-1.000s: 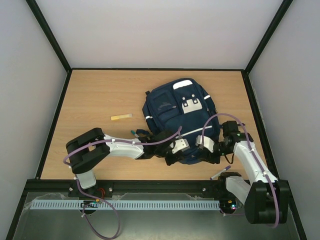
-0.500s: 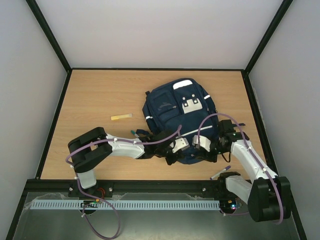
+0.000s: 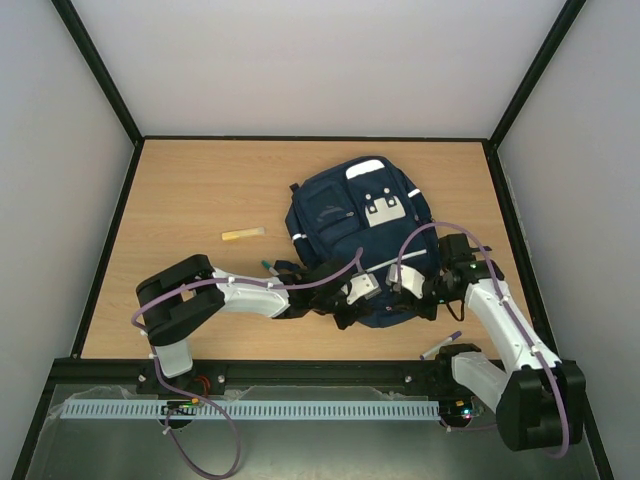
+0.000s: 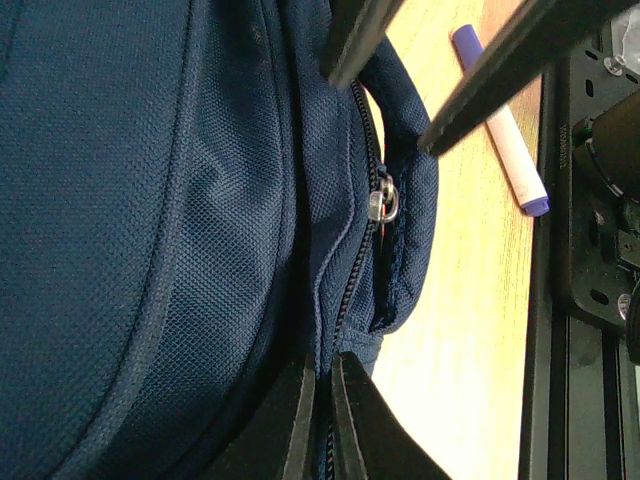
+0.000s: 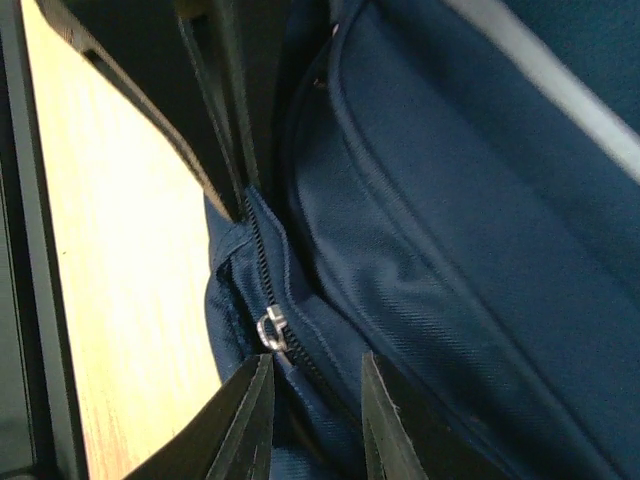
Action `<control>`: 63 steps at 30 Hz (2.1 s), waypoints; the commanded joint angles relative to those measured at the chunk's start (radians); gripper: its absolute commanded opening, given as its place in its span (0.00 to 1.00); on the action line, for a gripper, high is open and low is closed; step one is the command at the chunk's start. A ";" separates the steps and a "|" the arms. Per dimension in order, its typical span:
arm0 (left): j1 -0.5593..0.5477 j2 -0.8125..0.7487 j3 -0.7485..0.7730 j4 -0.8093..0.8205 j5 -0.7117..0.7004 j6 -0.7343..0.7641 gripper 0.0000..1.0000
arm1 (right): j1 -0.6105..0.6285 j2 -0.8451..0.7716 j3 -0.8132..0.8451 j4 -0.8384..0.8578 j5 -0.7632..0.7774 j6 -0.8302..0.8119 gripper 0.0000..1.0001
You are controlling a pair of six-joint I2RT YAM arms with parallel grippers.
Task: Pack the student bag
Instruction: Zip the student bag at the center of the board.
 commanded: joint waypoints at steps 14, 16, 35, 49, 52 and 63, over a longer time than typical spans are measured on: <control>0.001 -0.045 -0.009 0.077 0.002 -0.019 0.02 | 0.007 0.050 -0.125 0.077 0.048 -0.002 0.45; 0.001 -0.049 -0.009 0.076 -0.002 -0.019 0.02 | 0.007 0.053 -0.122 0.085 0.050 0.008 0.43; -0.002 -0.101 -0.063 0.156 -0.042 -0.075 0.02 | 0.007 -0.040 -0.008 -0.075 0.055 0.070 0.20; -0.017 -0.107 -0.074 0.184 -0.062 -0.099 0.03 | 0.007 -0.041 -0.084 0.005 0.076 0.102 0.30; -0.024 -0.105 -0.071 0.185 -0.059 -0.097 0.03 | 0.007 -0.029 -0.090 0.053 0.071 0.131 0.33; -0.037 -0.098 -0.054 0.183 -0.062 -0.097 0.02 | 0.010 0.038 -0.097 0.107 -0.031 0.159 0.45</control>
